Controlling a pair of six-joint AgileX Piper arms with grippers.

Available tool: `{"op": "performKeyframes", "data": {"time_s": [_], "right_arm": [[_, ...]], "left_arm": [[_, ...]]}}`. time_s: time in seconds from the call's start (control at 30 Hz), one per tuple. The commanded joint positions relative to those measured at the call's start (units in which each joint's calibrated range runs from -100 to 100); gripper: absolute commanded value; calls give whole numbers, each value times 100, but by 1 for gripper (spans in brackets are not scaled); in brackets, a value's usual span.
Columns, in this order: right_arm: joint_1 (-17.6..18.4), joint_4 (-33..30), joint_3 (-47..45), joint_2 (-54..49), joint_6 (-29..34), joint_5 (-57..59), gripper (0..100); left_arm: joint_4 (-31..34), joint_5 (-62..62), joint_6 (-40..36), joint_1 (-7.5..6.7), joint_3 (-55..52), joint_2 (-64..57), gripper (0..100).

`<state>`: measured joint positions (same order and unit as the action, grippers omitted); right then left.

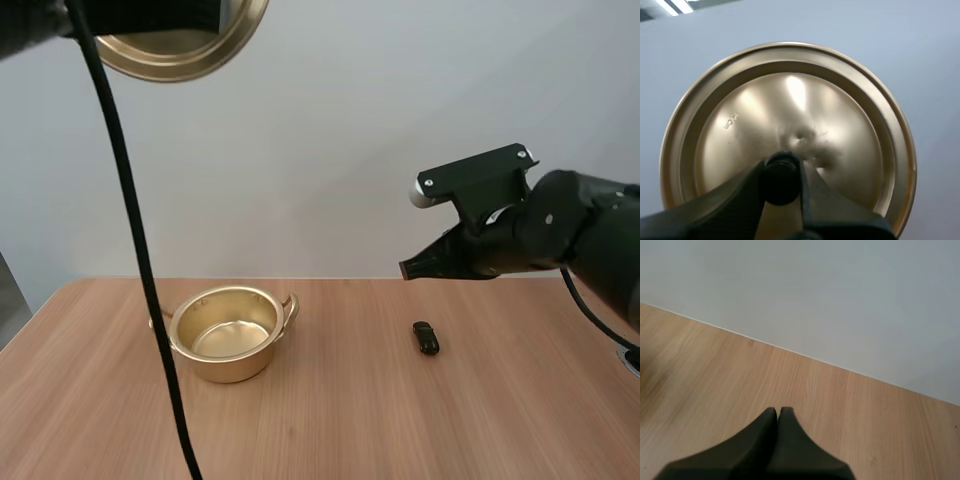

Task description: Open the pot, put the car inside, and close it

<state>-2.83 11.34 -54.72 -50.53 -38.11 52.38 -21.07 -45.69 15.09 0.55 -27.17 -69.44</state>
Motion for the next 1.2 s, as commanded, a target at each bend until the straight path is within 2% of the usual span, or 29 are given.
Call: {"op": "performKeyframes", "data": {"time_s": [0.0,0.07,0.13,0.37,0.57,1.17], "right_arm": [[-2,-16,157,2420,-26,-45,32],[-2,-47,156,2650,-26,-200,49],[-2,-58,156,2862,-26,-234,58],[-2,-58,156,3546,-26,-373,60],[-2,-58,200,4015,-26,-413,77],[-2,-200,319,4274,17,-1340,78]], "left_arm": [[-2,-6,-7,4,42,5,0],[-2,54,-7,4,51,5,0],[-2,114,-7,4,51,5,0],[8,278,-7,54,51,5,0],[8,278,-7,54,51,63,0],[-13,614,-7,54,238,73,0]]}}
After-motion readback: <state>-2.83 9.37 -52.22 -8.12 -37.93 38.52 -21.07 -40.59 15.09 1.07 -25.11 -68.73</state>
